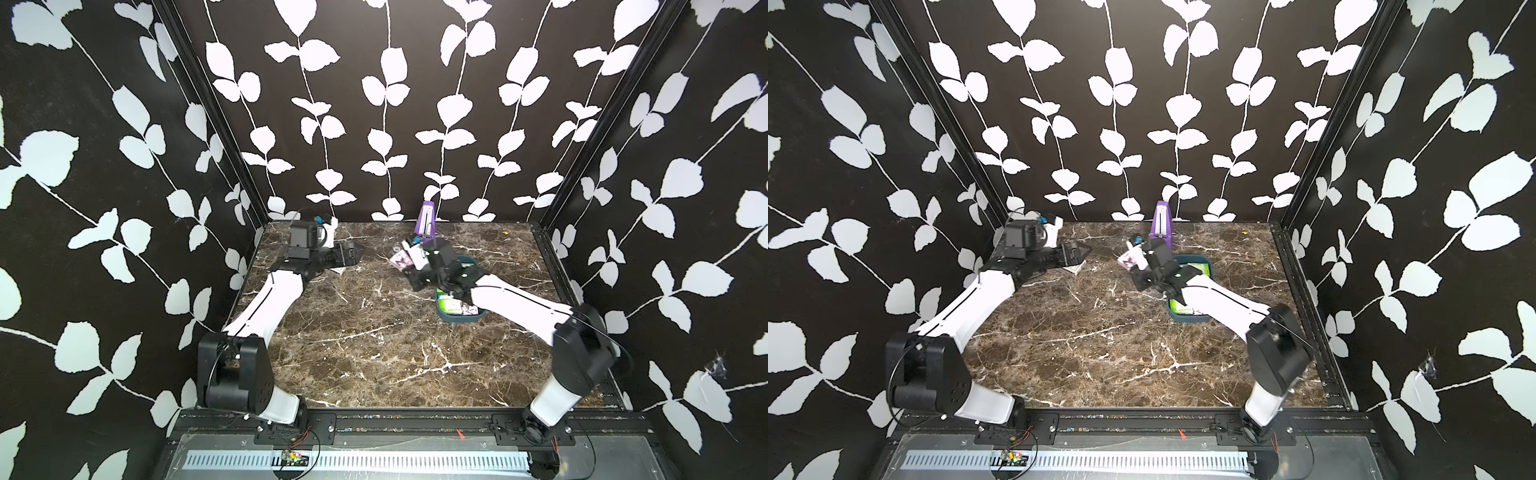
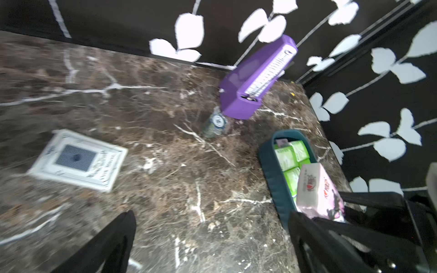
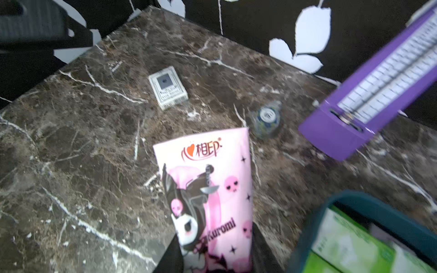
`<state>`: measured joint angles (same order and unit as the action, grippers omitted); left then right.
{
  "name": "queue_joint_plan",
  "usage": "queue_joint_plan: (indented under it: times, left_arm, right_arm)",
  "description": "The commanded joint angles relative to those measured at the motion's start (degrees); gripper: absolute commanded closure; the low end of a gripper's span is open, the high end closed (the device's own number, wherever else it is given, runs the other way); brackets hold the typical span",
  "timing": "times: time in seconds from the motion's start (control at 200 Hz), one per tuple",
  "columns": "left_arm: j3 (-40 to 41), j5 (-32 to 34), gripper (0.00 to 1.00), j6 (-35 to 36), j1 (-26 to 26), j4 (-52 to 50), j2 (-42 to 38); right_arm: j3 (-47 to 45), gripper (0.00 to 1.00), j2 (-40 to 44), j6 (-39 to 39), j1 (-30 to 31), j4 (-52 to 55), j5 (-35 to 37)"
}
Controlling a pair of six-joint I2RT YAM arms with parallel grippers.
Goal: Put the pocket tissues into the storage box
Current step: Pick up the pocket tissues from the center of the board, then place the pocket tissues in the storage box.
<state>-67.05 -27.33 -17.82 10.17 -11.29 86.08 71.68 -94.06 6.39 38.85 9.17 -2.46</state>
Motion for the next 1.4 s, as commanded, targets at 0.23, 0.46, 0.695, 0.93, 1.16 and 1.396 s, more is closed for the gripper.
queue_joint_plan:
  times: [0.23, 0.46, 0.695, 0.93, 1.16, 1.396]
  left_arm:
    - [-6.9, -3.7, 0.01, -0.3, 9.8, 3.4, 8.9]
    - [-8.1, -5.0, 0.01, -2.8, 14.3, 6.4, 13.0]
    - [-7.9, -4.1, 0.01, -3.1, 16.4, 6.3, 13.7]
    - [-9.1, -3.5, 0.01, -2.7, 16.5, 5.3, 14.5]
    - [-9.4, -2.7, 0.01, -2.0, 16.5, 4.4, 14.5]
    - [-10.4, -2.6, 0.01, -1.5, 16.5, 3.6, 14.8]
  right_arm:
    - [-12.7, 0.68, 14.8, 0.7, -7.1, 9.5, 5.1]
    - [-17.7, 0.68, 17.6, 4.5, -8.5, 13.4, 8.1]
    - [-20.6, 0.66, 16.2, 10.4, -8.5, 15.4, 7.5]
    - [-19.5, 0.64, 13.2, 11.5, -8.3, 14.9, 5.9]
    - [-18.6, 0.55, 9.7, 14.0, -7.6, 14.4, 5.3]
    - [-16.3, 0.37, 8.8, 14.9, -7.2, 14.3, 5.7]
